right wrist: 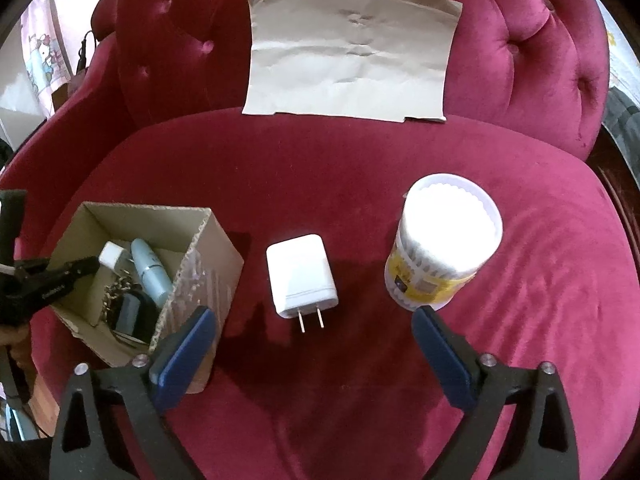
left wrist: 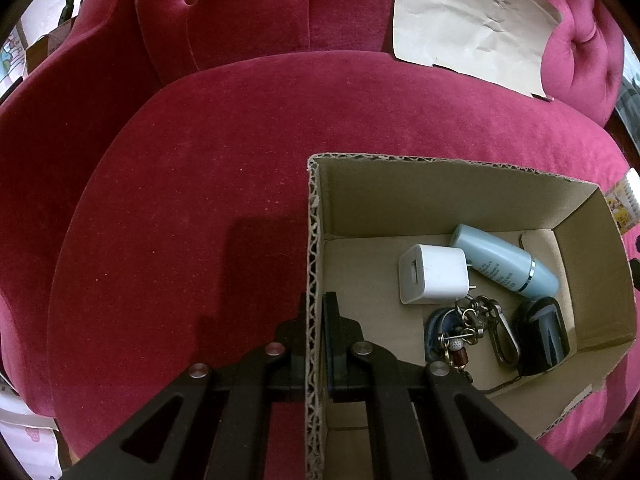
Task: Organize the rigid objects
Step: 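Move the right tool back to the larger white charger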
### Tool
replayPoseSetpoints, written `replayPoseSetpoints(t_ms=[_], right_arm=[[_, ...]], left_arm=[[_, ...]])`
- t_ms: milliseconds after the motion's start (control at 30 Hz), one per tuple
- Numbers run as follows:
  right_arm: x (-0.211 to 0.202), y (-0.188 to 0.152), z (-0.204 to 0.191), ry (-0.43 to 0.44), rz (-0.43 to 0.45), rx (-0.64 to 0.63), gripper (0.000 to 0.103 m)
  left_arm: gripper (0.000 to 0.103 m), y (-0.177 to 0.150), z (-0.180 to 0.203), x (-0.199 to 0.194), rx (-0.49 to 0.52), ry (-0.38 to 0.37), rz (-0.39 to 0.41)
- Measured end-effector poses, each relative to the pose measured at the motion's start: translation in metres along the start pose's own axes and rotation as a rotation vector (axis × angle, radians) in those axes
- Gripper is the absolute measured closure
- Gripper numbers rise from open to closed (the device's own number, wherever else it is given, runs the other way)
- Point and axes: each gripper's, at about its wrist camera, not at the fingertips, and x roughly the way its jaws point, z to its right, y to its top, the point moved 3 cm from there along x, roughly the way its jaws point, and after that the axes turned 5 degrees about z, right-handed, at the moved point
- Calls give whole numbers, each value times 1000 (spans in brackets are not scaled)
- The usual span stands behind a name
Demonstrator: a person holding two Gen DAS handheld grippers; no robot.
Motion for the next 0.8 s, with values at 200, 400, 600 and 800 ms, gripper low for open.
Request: replayPoseSetpoints(t_ms=[200,400,600,800], right_arm=[[13,-4,-3,-5,-16,-24,15],[25,-5,-7,-2,-30,-49,26],[34,-5,-10,-21,-34,-65,33],[45,-1,-10,-30,-40,-76,38]], left_arm=[[99,1,0,0,-1,0,0],[99,1,0,0,-1,0,-1],[99,1,1,1,4,1,0],[99,1,2,1,5,2,-1]])
